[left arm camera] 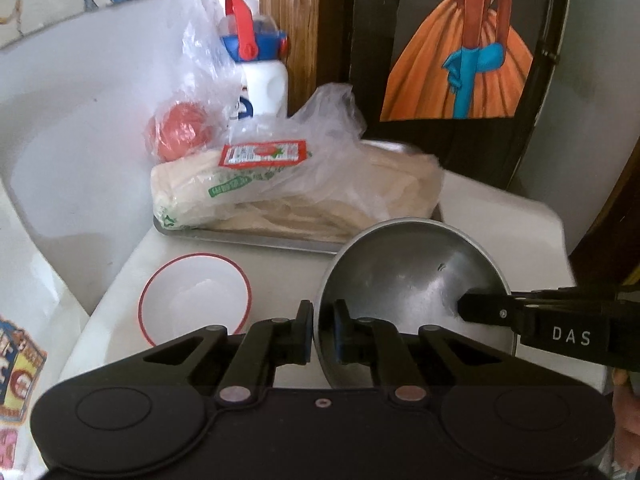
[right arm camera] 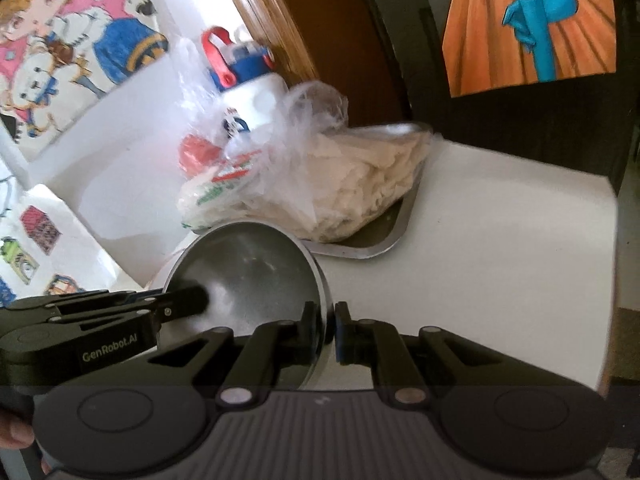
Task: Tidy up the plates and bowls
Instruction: 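Lift the steel bowl with both tools and carry it across the table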
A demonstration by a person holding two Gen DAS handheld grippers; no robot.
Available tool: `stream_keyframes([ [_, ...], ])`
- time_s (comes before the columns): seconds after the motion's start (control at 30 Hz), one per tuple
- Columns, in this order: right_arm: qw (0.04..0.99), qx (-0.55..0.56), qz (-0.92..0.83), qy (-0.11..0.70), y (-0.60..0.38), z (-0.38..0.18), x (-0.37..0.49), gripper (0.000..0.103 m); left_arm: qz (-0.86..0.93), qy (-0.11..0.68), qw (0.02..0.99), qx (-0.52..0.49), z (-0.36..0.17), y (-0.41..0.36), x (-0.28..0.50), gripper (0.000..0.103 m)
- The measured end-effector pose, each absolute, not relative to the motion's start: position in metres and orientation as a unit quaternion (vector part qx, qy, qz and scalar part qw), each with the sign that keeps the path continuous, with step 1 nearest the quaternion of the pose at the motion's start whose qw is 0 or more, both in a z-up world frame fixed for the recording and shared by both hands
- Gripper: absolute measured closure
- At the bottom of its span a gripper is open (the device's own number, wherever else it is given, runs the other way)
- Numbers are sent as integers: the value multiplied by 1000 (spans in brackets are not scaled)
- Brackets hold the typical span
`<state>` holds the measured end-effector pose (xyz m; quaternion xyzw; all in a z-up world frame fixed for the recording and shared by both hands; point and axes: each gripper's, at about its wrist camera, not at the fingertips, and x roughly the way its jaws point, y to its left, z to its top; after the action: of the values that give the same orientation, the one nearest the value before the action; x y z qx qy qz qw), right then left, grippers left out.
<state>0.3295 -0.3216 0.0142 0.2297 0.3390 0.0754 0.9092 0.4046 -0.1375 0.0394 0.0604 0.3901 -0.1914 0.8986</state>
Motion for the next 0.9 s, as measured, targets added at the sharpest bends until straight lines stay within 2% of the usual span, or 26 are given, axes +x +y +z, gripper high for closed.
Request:
stream_keyframes([
  [0.23,920,214,88,317,-314,57,273,93,-197,369,908,32,83,-123,356,93],
  [0.43,917,205,115,323,-291,71,219,93,-190,355,915,22,111,-95,291,93],
  [0.6,905,190,143,352,-263,65,183,93,-176,373,911,19,108,-67,239,93],
  [0.9,876,151,179,422,-216,31,138,93,-154,432,888,15,70,-23,167,93],
])
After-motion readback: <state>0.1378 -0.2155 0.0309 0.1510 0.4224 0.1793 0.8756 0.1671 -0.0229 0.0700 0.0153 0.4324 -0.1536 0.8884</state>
